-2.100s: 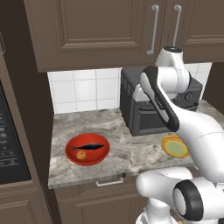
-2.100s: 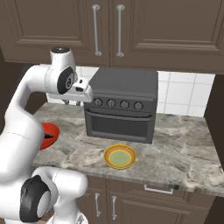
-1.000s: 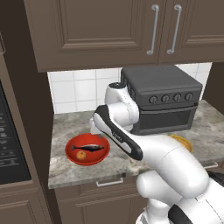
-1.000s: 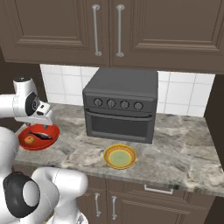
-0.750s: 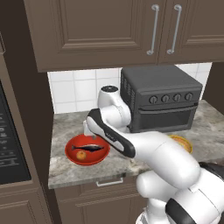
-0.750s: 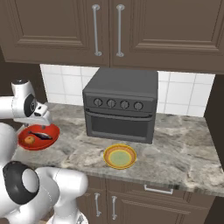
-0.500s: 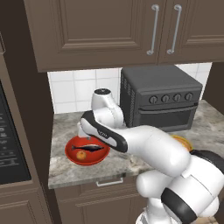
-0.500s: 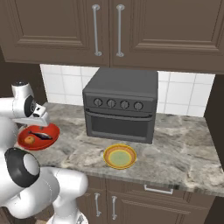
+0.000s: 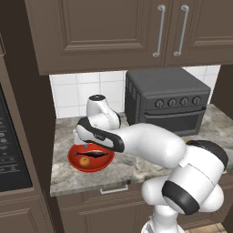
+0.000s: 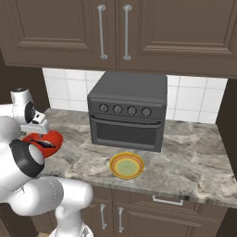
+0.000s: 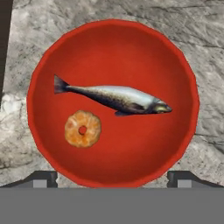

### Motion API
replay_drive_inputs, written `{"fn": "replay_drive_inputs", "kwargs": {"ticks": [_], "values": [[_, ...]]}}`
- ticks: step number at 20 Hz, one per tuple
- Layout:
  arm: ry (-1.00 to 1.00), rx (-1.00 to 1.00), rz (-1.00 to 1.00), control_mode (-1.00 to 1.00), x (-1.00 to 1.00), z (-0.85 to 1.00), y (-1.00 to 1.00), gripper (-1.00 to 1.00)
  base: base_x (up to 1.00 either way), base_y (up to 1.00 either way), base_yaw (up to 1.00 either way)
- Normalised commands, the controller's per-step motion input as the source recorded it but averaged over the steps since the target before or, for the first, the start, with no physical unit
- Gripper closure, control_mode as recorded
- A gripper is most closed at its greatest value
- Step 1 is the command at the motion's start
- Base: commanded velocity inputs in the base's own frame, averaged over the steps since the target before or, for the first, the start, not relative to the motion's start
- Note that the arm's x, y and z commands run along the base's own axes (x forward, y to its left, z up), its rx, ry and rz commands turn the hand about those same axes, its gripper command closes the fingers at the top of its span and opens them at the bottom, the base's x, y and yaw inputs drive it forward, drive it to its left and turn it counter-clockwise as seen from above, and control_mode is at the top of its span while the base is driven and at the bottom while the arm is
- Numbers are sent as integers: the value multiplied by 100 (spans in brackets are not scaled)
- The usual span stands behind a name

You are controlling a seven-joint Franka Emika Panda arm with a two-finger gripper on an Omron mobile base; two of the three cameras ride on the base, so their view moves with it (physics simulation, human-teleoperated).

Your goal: Remove the tangerine from the bowl and place it on the small plate. Then place the bowl with only the fish in the microwave, close the door, and press the start button to microwave the fish.

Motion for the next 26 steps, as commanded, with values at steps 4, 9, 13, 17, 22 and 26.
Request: {"fn": "replay_drive_inputs", "kwargs": {"ticks": [4,9,13,17,22,26], "values": [[0,0,0,-100,0,-18,2,-100,0,0,0],[0,0,0,-100,1,-19,6,-100,0,0,0],[0,0,0,-100,0,-18,11,-100,0,0,0],[0,0,0,-100,0,-19,5,-100,0,0,0],[0,0,0,-100,0,-17,7,-100,0,0,0],[0,0,0,-100,0,-12,14,-100,0,0,0]]}}
